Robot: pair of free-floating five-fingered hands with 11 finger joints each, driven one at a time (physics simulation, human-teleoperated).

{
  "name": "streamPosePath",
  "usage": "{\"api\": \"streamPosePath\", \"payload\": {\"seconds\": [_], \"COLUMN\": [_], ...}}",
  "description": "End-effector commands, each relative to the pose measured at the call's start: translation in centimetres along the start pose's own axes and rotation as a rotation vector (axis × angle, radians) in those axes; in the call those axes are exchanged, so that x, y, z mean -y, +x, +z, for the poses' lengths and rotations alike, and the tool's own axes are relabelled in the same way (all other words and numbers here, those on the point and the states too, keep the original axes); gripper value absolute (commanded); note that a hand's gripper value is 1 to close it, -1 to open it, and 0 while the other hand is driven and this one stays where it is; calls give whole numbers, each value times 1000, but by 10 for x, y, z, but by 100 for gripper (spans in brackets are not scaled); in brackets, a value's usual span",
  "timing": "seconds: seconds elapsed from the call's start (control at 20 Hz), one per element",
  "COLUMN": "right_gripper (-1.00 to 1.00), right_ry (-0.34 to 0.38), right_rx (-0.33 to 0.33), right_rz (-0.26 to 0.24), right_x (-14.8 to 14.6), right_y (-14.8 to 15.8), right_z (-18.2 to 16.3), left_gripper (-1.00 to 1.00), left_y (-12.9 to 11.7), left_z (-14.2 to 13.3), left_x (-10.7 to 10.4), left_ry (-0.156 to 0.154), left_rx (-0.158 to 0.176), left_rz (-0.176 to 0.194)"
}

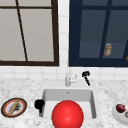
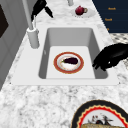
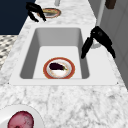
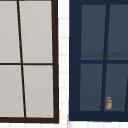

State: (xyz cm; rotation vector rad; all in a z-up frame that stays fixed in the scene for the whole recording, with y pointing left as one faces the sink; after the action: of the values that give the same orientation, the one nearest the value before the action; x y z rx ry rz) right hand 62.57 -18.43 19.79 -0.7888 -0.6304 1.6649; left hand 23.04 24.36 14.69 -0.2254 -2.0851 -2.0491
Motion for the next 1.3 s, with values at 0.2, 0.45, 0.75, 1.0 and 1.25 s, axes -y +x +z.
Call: {"api": "streamPosePath", "payload": {"seconds": [0.2,0.45,0.75,1.0,1.25], "right_gripper": [-100,-100,-100,-100,-100], "right_ry": [-115,-49,-88,-107,-109], "right_rx": [-30,-12,14,-4,-12], "right_rz": [-43,14,39,12,34], "right_x": [-15,-17,-41,-66,-101], "right_y": [-4,-4,3,16,37], "right_z": [30,26,60,87,105], "left_gripper": [0,0,0,0,0], "left_y": [0,0,0,0,0], "left_z": [0,0,0,0,0], "left_x": [0,0,0,0,0], "left_ry": [0,0,0,0,0], "left_rx": [0,0,0,0,0], "left_rz": [0,0,0,0,0]}}
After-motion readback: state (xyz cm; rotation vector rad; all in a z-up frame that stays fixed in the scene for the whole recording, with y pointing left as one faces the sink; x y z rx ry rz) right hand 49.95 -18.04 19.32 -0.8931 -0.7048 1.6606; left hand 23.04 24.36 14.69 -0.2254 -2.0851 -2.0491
